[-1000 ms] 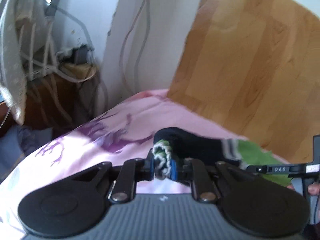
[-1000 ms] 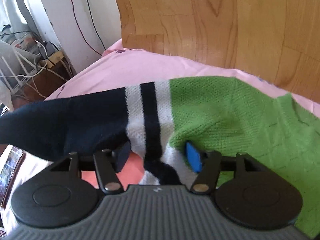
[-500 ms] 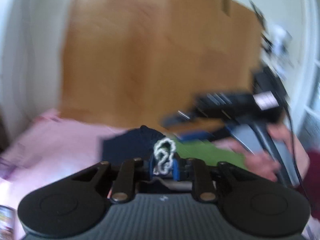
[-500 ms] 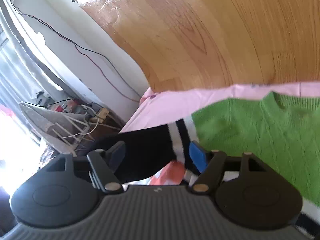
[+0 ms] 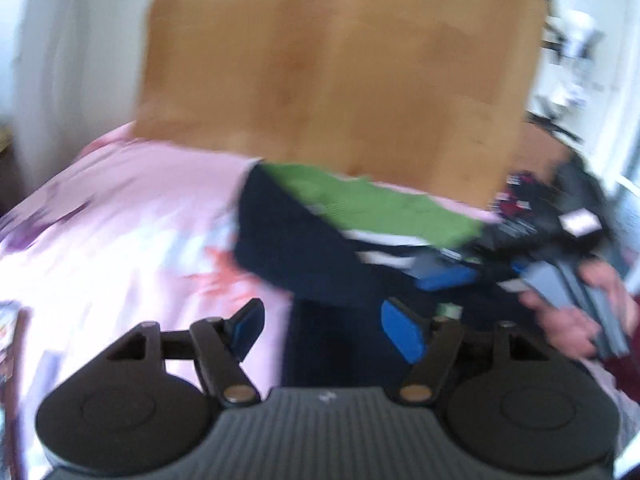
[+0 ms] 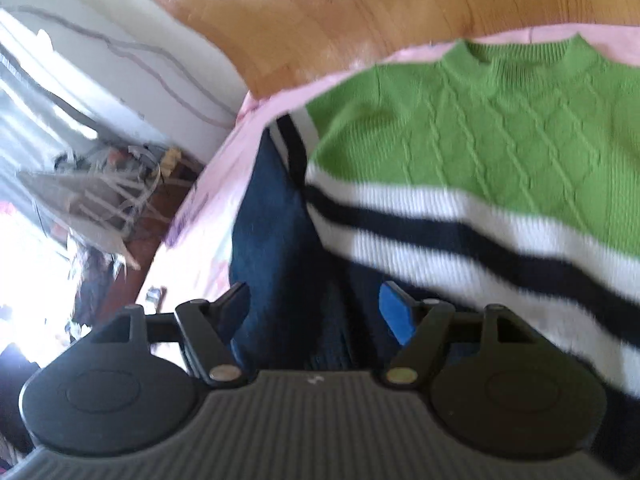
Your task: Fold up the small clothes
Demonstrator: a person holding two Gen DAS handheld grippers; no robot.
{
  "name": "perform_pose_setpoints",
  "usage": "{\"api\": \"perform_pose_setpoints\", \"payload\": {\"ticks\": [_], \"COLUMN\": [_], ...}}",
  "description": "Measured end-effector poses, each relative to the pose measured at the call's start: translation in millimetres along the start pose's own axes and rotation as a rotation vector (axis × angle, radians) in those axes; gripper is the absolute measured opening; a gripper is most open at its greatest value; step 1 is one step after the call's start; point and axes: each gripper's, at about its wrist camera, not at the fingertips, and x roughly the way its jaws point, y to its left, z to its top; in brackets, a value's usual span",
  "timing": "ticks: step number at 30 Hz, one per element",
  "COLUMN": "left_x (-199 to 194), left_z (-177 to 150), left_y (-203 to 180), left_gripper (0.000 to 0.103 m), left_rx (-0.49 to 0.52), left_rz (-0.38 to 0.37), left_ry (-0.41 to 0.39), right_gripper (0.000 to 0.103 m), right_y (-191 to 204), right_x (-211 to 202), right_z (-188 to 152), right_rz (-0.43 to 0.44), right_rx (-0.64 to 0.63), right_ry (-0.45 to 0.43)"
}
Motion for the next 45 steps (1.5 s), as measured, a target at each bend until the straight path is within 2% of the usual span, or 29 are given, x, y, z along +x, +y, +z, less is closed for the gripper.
{"api": "perform_pose_setpoints", "payload": {"ticks": [2,3,4,5,8,10,13,15,16,19,23,25,26,27,29,30,32,34,36,38,39,42,45], "left_x": [5,7,10,14,21,22,34,49,60,110,194,229,241,248,246,241,231,234,247,239,234,206,186], "left_z": [5,6,9,13,29,45,79,98,108,133,145,143,141,140,142,144,144,136,127,121,122,127,131], "left_y": [14,17,19,22,20,22,20,20,20,17,9,4,2,1,-2,-3,-3,-5,-9,-12,-11,-5,-9], "left_gripper": [0.066,0.066,0.066,0.066,0.066,0.066,0.069,0.078,0.078,0.079,0.079,0.069,0.042,0.032,0.015,0.014,0.014,0.015,0.035,0.044,0.045,0.046,0.047], "left_rx": [-0.037,-0.046,-0.049,-0.047,-0.035,-0.027,-0.020,-0.024,-0.024,-0.037,-0.026,0.009,0.018,0.026,0.055,0.060,0.076,0.106,0.154,0.178,0.169,0.102,0.068], "left_rz": [0.038,0.051,0.066,0.079,0.107,0.123,0.131,0.112,0.095,0.051,0.021,0.050,0.061,0.073,0.093,0.093,0.107,0.154,0.223,0.265,0.259,0.252,0.189], "left_ry": [0.012,0.013,0.012,0.010,-0.008,-0.030,-0.082,-0.102,-0.100,-0.039,0.114,0.182,0.207,0.220,0.181,0.166,0.131,0.139,0.161,0.125,0.117,0.047,0.001], "right_gripper": [0.073,0.062,0.026,0.008,0.009,0.009,0.009,0.009,0.009,0.009,0.009,0.009,0.009,0.009,0.009,0.009,0.009,0.014,0.020,0.021,0.027,0.028,0.029], "right_y": [7,15,21,28,44,53,53,40,30,-11,-61,-74,-79,-82,-83,-83,-86,-94,-99,-105,-105,-93,-83], "right_x": [-1,-1,0,2,-12,-39,-83,-103,-108,-104,-79,-71,-69,-68,-68,-69,-70,-62,-58,-69,-77,-118,-180], "right_z": [-9,-14,-19,-23,-18,3,43,65,73,84,81,79,79,80,79,80,83,86,86,92,92,78,42], "right_rz": [-0.005,-0.020,-0.041,-0.066,-0.161,-0.225,-0.344,-0.428,-0.452,-0.524,-0.563,-0.569,-0.563,-0.560,-0.577,-0.585,-0.581,-0.590,-0.606,-0.582,-0.587,-0.627,-0.557], "right_rx": [-0.050,-0.099,-0.152,-0.195,-0.313,-0.393,-0.446,-0.454,-0.439,-0.377,-0.294,-0.265,-0.249,-0.238,-0.234,-0.231,-0.203,-0.179,-0.150,-0.054,-0.013,-0.007,0.069], "right_ry": [-0.014,-0.001,0.027,0.056,0.021,-0.066,-0.189,-0.232,-0.234,-0.199,-0.133,-0.123,-0.122,-0.125,-0.139,-0.149,-0.156,-0.131,-0.143,-0.145,-0.164,-0.262,-0.394]}}
